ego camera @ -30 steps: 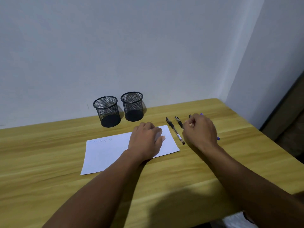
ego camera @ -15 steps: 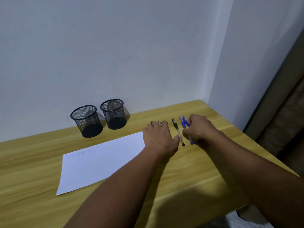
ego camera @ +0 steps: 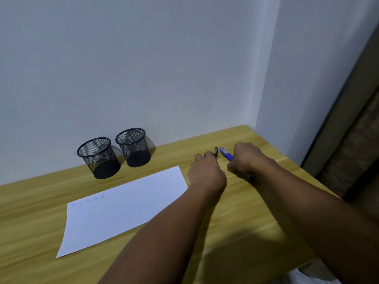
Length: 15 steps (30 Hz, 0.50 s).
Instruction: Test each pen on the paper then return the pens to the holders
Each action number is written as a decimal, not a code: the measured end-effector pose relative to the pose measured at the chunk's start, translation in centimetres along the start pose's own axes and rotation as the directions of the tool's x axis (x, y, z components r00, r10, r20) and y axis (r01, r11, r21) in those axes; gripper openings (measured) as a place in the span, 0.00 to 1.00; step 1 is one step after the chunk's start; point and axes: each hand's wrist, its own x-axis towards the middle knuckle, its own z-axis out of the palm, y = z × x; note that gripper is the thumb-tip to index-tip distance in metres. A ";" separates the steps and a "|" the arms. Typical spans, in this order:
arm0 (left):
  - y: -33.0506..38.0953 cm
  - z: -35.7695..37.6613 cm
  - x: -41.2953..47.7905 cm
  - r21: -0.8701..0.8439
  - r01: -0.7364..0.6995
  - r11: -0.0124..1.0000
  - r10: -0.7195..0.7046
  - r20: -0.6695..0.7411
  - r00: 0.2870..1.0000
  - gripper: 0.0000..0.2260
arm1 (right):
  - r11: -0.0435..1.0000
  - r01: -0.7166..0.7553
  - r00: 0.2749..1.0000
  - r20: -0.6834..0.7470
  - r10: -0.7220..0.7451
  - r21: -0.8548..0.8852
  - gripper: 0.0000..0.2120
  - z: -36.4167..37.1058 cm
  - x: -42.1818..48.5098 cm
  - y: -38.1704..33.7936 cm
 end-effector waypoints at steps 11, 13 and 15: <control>-0.6 -0.6 0.3 0.095 0.000 0.995 0.000 -0.004 1.000 0.16 | 0.991 0.042 0.995 -0.080 -0.052 -0.125 0.06 1.0 -0.2 -0.4; -0.5 -0.6 0.4 0.125 -0.011 0.992 0.011 0.004 1.000 0.15 | 0.989 0.043 0.996 -0.073 -0.054 -0.142 0.07 1.0 -0.3 -0.5; -0.4 -0.7 0.4 0.139 -0.027 0.990 0.024 0.020 1.000 0.17 | 0.989 0.042 0.996 -0.075 -0.054 -0.145 0.10 1.0 -0.4 -0.5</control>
